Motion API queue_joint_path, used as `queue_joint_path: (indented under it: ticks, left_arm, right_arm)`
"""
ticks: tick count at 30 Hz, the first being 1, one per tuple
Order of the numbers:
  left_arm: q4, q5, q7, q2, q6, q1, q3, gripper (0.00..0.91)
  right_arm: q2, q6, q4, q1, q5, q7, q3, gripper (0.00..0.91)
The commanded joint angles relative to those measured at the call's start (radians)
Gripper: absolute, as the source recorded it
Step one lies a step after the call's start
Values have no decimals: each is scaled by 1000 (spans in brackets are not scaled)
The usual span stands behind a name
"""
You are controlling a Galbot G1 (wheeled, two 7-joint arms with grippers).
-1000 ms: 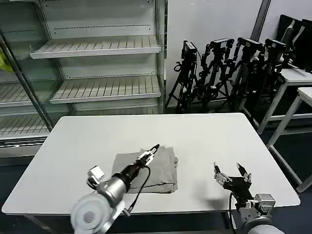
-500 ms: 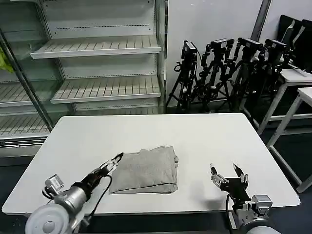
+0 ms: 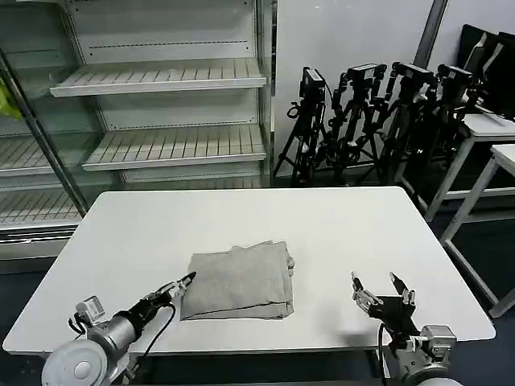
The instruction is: Fold and organize the clothes.
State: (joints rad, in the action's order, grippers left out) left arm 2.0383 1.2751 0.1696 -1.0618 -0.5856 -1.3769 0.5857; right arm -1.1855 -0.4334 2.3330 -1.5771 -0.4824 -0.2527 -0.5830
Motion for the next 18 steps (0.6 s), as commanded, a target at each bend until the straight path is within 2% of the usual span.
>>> queue_joint_path:
  ticks: [1, 12, 13, 15, 16, 18]
  left_arm:
    - [-98, -38, -74, -11, 0, 35, -84, 907]
    - [-119, -65, -108, -48, 2, 84, -149, 907]
    - [-116, -62, -109, -50, 2, 85, -151, 554]
    - [-115, -62, -106, -55, 3, 89, -151, 252]
    - [-118, -63, -101, -59, 4, 93, -152, 40]
    - [-121, -63, -97, -62, 5, 96, -151, 30]
  right_arm:
    - [-1, -3, 12, -9, 0, -1, -10, 907]
    - [-12, -8, 41, -32, 5, -3, -17, 907]
    - [-11, -8, 41, -32, 5, -3, -18, 907]
    - [-11, -8, 47, -38, 5, -3, -23, 907]
    - [-12, -8, 50, -41, 5, -3, -25, 907]
    - [-13, -9, 55, -45, 5, -3, -27, 907]
